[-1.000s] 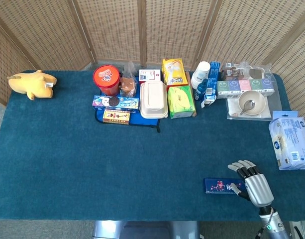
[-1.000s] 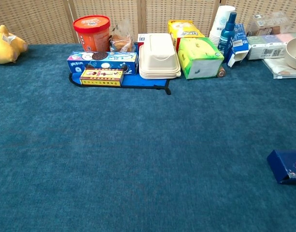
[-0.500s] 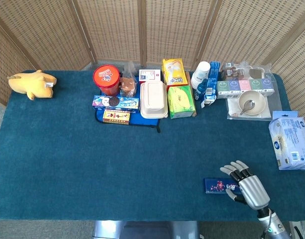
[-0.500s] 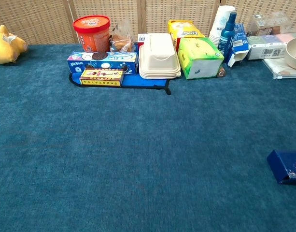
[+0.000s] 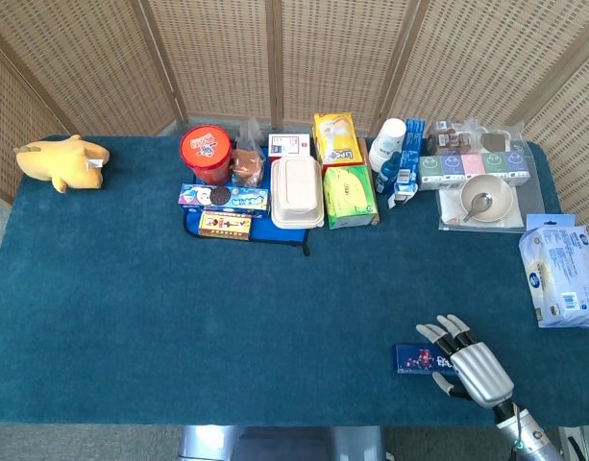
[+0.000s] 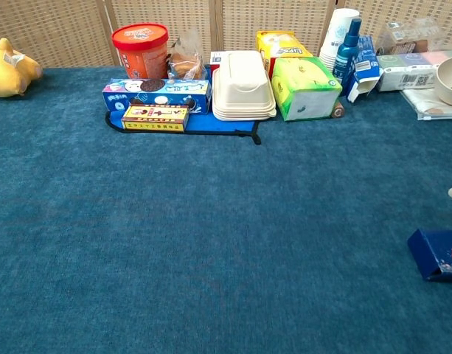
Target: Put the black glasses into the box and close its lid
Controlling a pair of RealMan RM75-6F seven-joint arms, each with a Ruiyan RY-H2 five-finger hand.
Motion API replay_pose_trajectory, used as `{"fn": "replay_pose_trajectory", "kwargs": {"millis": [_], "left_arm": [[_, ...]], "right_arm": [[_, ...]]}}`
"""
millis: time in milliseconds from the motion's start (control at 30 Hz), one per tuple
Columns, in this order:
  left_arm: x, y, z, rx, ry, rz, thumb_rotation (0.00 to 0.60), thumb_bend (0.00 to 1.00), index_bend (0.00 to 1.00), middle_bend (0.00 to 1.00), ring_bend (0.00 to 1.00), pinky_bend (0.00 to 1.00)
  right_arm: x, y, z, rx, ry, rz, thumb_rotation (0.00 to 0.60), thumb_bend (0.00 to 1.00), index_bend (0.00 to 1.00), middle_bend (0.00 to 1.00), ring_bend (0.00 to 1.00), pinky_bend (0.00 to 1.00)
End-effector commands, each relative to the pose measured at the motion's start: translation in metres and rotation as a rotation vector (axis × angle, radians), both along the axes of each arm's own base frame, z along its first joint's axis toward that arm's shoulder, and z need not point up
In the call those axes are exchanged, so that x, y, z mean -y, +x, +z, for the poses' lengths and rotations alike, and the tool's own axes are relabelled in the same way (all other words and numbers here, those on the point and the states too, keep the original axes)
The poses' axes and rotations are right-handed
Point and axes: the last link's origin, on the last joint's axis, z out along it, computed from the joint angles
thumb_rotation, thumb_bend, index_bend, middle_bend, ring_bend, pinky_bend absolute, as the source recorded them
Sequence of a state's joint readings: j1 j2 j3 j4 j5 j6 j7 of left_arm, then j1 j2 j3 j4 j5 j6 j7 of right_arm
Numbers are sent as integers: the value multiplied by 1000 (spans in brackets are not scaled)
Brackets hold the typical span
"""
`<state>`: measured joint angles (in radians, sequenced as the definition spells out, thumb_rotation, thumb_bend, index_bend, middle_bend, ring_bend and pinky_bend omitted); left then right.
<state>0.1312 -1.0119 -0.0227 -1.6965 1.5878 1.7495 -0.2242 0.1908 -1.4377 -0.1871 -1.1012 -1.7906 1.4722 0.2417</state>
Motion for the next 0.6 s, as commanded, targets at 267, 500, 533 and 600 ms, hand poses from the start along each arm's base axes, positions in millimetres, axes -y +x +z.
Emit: {"fn": "replay_pose_trajectory", "kwargs": {"millis": [267, 500, 533, 600], "left_arm": [[-1, 0, -3, 4, -6, -2, 600, 296, 265, 337, 219, 269], [-1, -2, -3, 4, -7, 0, 600, 295, 264, 337, 218, 269], [-1, -2, -3, 4, -6, 1, 600, 295, 264, 337, 218, 269], [-1, -2, -3, 4, -5, 2, 600, 296, 264, 337, 218, 269]], "right_arm": [[-6, 4, 5, 7, -4, 9, 600, 299, 92, 164, 61, 88], [-6, 1, 0, -5, 11, -8, 600, 301, 92, 163, 61, 88], [-6, 0, -1, -7, 13, -11, 600, 301, 92, 163, 61, 88], [-4, -1, -3, -9, 19, -16, 600, 301, 93, 163, 61, 88]]}}
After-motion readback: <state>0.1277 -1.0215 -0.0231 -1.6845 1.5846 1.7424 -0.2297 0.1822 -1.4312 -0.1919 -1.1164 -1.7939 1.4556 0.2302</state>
